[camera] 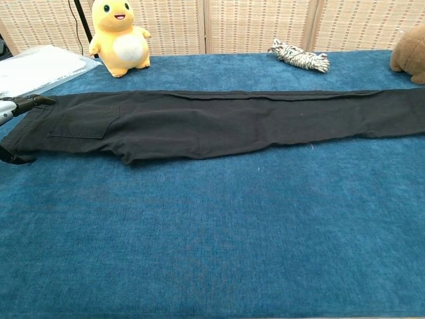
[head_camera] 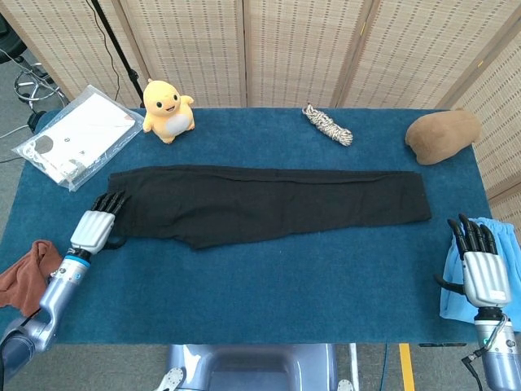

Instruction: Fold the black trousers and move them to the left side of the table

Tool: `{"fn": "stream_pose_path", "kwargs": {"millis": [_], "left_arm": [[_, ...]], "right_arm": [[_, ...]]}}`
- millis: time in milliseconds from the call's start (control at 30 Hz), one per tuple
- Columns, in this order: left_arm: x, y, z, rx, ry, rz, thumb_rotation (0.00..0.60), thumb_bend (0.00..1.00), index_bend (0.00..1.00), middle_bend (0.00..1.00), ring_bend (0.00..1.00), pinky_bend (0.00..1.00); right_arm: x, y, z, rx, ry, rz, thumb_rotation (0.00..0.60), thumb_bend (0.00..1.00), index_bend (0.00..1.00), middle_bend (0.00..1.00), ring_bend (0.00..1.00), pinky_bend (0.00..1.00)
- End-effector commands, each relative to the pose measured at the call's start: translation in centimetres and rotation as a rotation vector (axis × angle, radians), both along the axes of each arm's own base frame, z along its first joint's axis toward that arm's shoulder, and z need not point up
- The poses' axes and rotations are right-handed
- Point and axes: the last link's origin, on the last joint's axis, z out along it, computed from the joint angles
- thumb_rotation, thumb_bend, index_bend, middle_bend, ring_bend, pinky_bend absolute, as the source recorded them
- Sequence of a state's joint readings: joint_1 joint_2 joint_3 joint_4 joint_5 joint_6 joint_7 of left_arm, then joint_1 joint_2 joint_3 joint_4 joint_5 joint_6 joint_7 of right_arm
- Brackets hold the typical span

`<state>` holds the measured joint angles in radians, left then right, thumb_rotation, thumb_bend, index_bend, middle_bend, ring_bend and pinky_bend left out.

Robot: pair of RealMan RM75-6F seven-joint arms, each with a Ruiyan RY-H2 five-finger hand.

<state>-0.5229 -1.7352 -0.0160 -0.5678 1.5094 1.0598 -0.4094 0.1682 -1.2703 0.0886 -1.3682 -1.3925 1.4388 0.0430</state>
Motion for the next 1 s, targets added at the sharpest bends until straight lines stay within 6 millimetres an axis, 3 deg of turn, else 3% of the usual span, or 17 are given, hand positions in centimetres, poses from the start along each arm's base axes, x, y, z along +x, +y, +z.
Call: {"fn": "stream_pose_path", "kwargs": {"millis": [33, 700, 1000], "left_arm": [[0.1, 0.5, 0.0, 0.019, 0.0, 0.006, 0.6, 0.21, 0.0, 0.0, 0.0, 0.0], [-0.4, 2.2, 0.7, 0.052, 0.113, -0.026, 0.6, 0.24, 0.0, 0.0, 0.0, 0.01], [-1.4, 0.9, 0.7, 0.026, 0.149, -0.064, 0.6, 0.28, 0.2, 0.01, 0.0, 0.08]], "right_arm": [[0.0, 0.0, 0.2, -0.004, -0.002, 0.0, 0.6, 0.0, 0.02, 0.0, 0.0, 0.0], [0.4, 0.2, -0.2, 0.011, -0.019, 0.007, 0.6, 0.0, 0.02, 0.0, 0.0, 0.0], [0.5, 0.4, -0.3, 0.016, -0.03, 0.005, 0.6, 0.0, 0.02, 0.0, 0.0, 0.0]]}}
